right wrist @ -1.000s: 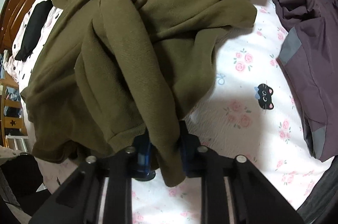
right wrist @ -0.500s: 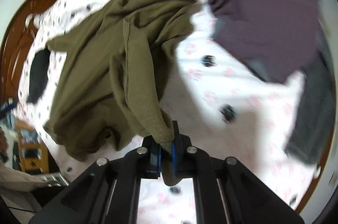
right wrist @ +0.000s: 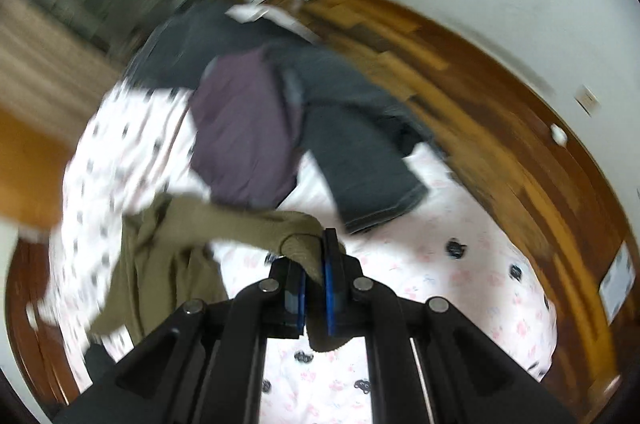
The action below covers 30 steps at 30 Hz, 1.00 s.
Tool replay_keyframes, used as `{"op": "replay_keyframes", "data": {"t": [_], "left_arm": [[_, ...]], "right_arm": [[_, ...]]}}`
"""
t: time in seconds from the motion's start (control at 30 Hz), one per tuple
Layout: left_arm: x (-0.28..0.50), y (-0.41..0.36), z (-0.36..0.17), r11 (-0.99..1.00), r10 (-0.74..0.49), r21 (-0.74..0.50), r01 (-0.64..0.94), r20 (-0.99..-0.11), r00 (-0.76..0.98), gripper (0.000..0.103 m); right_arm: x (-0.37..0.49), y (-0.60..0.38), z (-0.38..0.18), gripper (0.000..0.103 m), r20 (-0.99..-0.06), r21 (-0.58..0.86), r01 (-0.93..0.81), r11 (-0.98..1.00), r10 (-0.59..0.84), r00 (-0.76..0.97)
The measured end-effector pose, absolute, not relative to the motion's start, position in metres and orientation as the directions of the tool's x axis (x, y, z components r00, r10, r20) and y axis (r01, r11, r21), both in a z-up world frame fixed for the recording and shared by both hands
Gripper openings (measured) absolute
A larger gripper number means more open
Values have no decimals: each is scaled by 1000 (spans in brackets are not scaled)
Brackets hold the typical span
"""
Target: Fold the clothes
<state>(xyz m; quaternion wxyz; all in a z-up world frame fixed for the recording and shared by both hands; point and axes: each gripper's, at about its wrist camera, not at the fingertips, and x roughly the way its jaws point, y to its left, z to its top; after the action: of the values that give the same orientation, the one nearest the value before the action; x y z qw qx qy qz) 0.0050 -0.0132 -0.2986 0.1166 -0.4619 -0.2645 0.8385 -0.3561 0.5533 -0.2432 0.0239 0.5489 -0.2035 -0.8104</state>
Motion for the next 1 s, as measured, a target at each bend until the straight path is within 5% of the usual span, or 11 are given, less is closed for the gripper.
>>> {"op": "replay_keyframes", "data": {"t": [0.23, 0.63, 0.77, 0.9, 1.0], "left_arm": [[11, -10, -292, -841, 461, -541, 1, -717, -523, 51], [-2, 22, -327, -837, 417, -535, 114, -760, -498, 51], [-5, 32, -341, -832, 392, -526, 176, -782, -485, 51], [-11, 35, -343, -835, 354, -507, 213, -792, -498, 51], [-14, 32, -342, -840, 325, -490, 232, -798, -508, 51]], "right_arm": [[-364, 586, -231, 7, -904, 302, -275, -913, -182, -388], [-409, 600, -356, 10, -972, 106, -348, -931, -23, -236], [-422, 613, -385, 37, -980, 19, -351, -936, 53, -194], [-428, 630, -391, 92, -967, -37, -359, -933, 124, -223], [-426, 627, -381, 93, -941, -80, -320, -944, 177, -287]]}}
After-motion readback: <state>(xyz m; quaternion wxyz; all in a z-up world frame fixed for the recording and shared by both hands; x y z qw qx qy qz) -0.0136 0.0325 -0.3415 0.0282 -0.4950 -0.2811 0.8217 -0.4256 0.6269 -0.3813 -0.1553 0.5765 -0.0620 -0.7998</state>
